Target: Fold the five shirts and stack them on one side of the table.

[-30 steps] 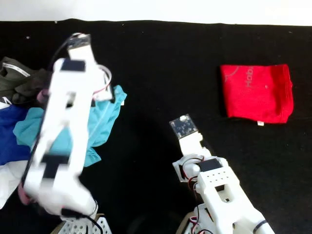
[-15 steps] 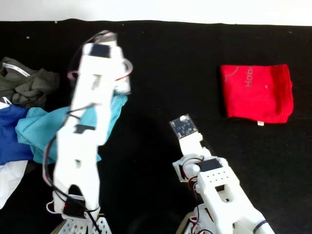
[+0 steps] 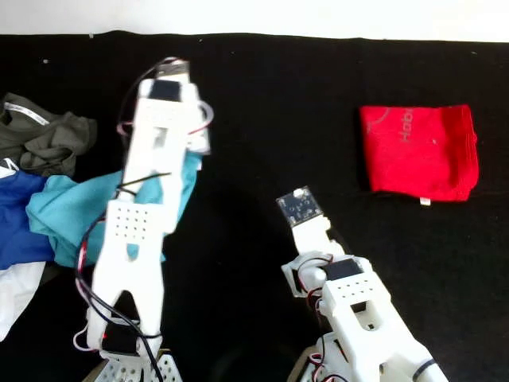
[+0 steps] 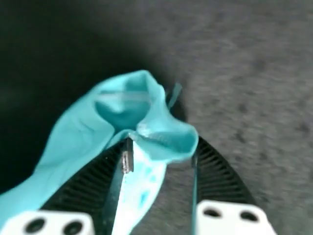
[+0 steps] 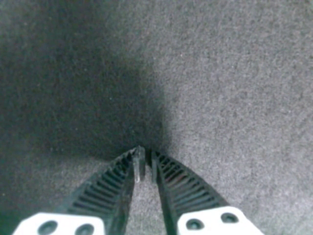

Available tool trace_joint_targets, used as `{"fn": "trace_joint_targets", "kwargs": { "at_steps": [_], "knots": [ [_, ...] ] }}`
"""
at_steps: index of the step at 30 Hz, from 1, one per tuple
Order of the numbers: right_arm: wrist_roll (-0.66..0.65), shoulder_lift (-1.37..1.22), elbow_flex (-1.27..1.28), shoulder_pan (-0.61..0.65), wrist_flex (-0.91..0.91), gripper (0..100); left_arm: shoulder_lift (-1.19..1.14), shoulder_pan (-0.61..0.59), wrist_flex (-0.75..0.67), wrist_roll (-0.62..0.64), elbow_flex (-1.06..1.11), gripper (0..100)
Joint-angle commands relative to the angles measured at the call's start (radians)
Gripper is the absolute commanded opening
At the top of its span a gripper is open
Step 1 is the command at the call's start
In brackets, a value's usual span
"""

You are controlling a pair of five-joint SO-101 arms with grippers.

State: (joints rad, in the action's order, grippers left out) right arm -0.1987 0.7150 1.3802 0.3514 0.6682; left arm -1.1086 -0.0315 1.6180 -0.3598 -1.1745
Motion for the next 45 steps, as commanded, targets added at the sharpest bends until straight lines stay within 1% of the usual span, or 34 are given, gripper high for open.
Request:
{"fn": "trace_joint_targets", "kwargs": {
  "at_steps": [1,5,6,8,10,11,14,16,19,22,26,30,33,35,38,39,42,45],
  "knots": [
    [0.008,-0.001,0.001,0.013,-0.035,4.8,-0.013,-0.036,0.026,-0.06,-0.036,15],
    [0.008,-0.001,0.001,0.013,-0.035,4.8,-0.024,-0.028,0.063,-0.068,-0.041,14],
    [0.008,-0.001,0.001,0.013,-0.035,4.8,-0.022,-0.028,0.066,-0.064,-0.042,12],
    [0.008,-0.001,0.001,0.013,-0.035,4.8,-0.001,-0.03,0.086,-0.06,-0.062,1],
    [0.008,-0.001,0.001,0.013,-0.035,4.8,0.031,-0.031,0.114,-0.06,-0.093,2],
    [0.008,-0.001,0.001,0.013,-0.035,4.8,0.048,-0.033,0.121,-0.06,-0.11,0],
    [0.008,-0.001,0.001,0.013,-0.035,4.8,0.127,-0.033,0.14,-0.058,-0.148,1],
    [0.008,-0.001,0.001,0.013,-0.035,4.8,0.203,-0.027,0.143,-0.048,-0.154,1],
    [0.008,-0.001,0.001,0.013,-0.036,4.8,0.341,0.013,0.143,-0.008,-0.151,1],
    [0.008,-0.001,0.001,0.013,-0.036,4.8,0.461,0.082,0.143,0.017,-0.154,1],
    [0.009,0.004,0.001,0.007,-0.036,4.8,0.599,0.203,0.141,0.025,-0.156,1],
    [0.009,0.005,-0.001,0.004,-0.036,4.8,0.725,0.348,0.078,0.026,-0.156,1],
    [0.018,0.007,-0.005,-0.035,-0.036,4.8,0.803,0.429,0.025,0.026,-0.156,1],
    [0.081,0.007,-0.01,-0.082,-0.036,4.8,0.84,0.452,0.009,0.026,-0.156,1],
    [0.149,0.007,-0.012,-0.151,-0.056,4.8,0.877,0.446,-0.002,0.043,-0.156,1],
    [0.161,0.007,-0.01,-0.162,-0.065,4.8,0.88,0.424,0.0,0.052,-0.156,1],
    [0.163,0.007,-0.008,-0.163,-0.067,4.8,0.858,0.32,0.015,0.061,-0.133,1],
    [0.158,0.007,-0.01,-0.162,-0.067,4.8,0.777,0.17,0.04,0.055,-0.045,1]
  ]
}}
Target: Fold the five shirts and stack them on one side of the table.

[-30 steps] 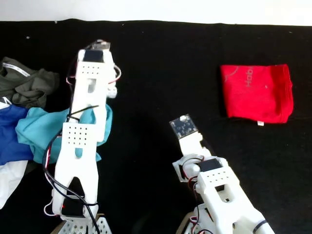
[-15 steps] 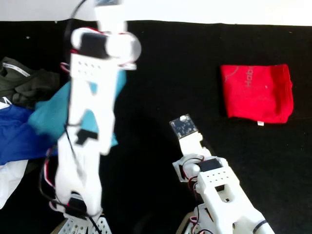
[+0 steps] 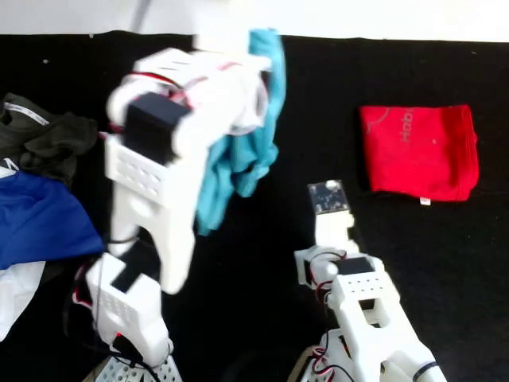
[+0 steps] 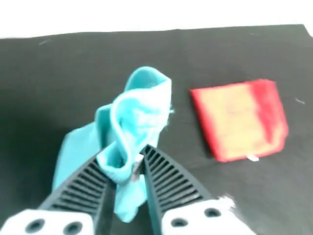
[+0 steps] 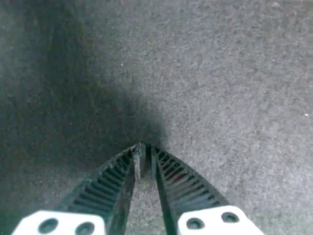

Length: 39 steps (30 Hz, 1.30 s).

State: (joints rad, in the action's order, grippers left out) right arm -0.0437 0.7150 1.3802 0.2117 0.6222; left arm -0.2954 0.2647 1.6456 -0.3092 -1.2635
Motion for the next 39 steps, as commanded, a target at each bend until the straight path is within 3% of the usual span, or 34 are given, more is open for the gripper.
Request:
{"fn": "trace_joint_targets", "kwargs": {
  "at_steps": [1,5,10,18,23,26,28,39],
  "knots": [
    [0.002,0.007,-0.01,-0.022,-0.021,4.8,-0.067,-0.177,0.011,0.005,0.07,1],
    [-0.002,0.007,-0.068,-0.022,0.024,7.7,-0.214,-0.349,0.008,0.005,0.154,1],
    [-0.002,-0.002,-0.306,0.045,0.202,26.7,-0.398,-0.509,0.003,0.003,0.119,1],
    [-0.002,-0.005,-0.495,0.332,0.182,26.9,-0.561,-0.719,0.002,0.003,-0.114,1],
    [0.002,-0.067,-0.515,0.521,0.033,27.6,-0.587,-0.756,0.095,0.005,-0.177,1],
    [0.009,-0.219,-0.591,0.572,-0.035,34.7,-0.581,-0.756,0.112,0.005,-0.179,1],
    [0.009,-0.346,-0.673,0.584,-0.036,38.3,-0.581,-0.757,0.112,0.005,-0.18,1],
    [0.006,-0.951,-1.178,0.575,-0.035,37.8,-0.584,-0.757,0.115,0.005,-0.174,1]
  ]
}}
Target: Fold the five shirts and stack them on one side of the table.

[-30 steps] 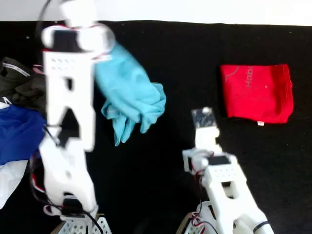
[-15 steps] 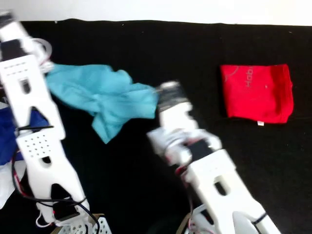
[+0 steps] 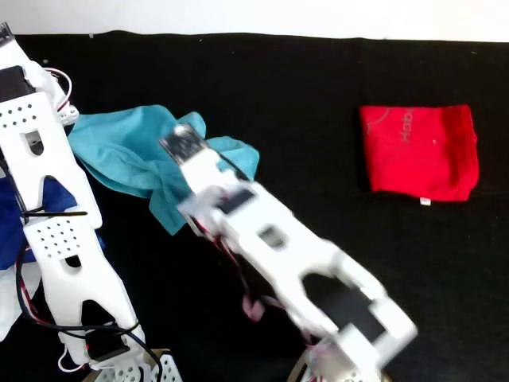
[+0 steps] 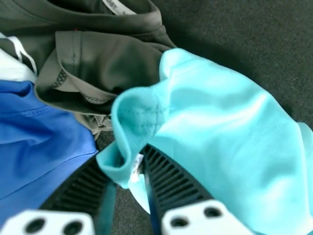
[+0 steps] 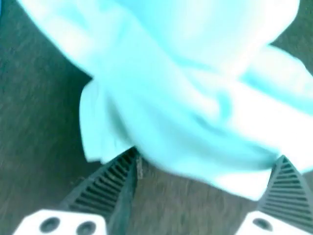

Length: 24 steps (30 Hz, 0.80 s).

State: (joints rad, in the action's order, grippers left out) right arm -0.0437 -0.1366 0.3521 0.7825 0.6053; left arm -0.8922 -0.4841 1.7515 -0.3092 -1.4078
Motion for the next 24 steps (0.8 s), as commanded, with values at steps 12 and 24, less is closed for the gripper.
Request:
{"fn": "trace_joint_targets", "kwargs": {
  "at_steps": [12,24],
  "knots": [
    [0.002,-0.308,-0.541,-0.2,0.183,2.3,0.019,-0.004,0.009,0.005,-0.038,1],
    [-0.002,-0.045,-0.931,-0.387,0.645,0.7,0.423,0.018,0.017,0.006,0.015,1]
  ]
}}
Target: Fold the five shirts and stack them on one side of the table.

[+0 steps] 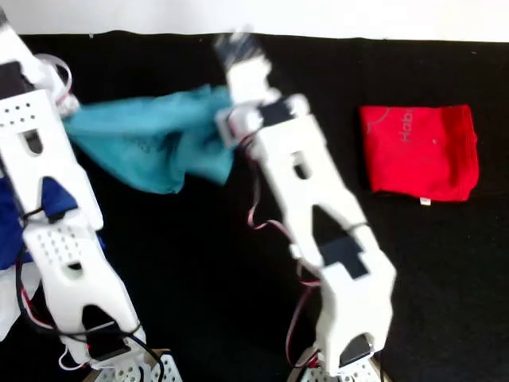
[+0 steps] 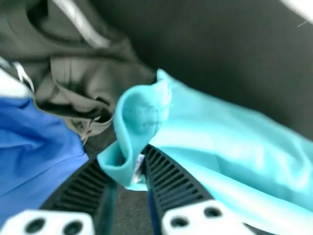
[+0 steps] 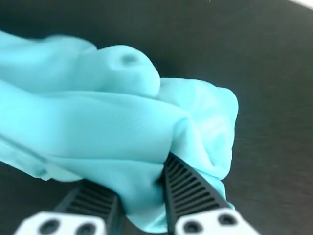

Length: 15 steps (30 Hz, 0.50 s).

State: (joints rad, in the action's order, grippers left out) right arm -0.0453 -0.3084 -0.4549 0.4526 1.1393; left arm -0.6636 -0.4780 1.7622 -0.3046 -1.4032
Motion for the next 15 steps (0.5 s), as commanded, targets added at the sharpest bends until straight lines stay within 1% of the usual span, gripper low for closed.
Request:
{"fn": "trace_joint_targets", "kwargs": {
  "at_steps": [1,5,10,13,15],
  "knots": [
    [0.0,0.151,-0.153,-0.061,0.156,0.7,0.248,0.027,0.006,0.002,0.042,1],
    [-0.083,0.24,-0.229,-0.056,0.337,0.7,0.473,0.122,0.006,0.002,0.236,1],
    [-0.146,0.357,-0.26,-0.062,0.519,0.7,0.803,0.225,0.005,0.002,0.521,1],
    [-0.175,0.441,-0.255,-0.054,0.607,0.7,0.992,0.249,0.003,0.002,0.691,1],
    [-0.17,0.496,-0.239,-0.044,0.627,0.7,1.096,0.249,0.003,0.002,0.806,1]
  ]
}}
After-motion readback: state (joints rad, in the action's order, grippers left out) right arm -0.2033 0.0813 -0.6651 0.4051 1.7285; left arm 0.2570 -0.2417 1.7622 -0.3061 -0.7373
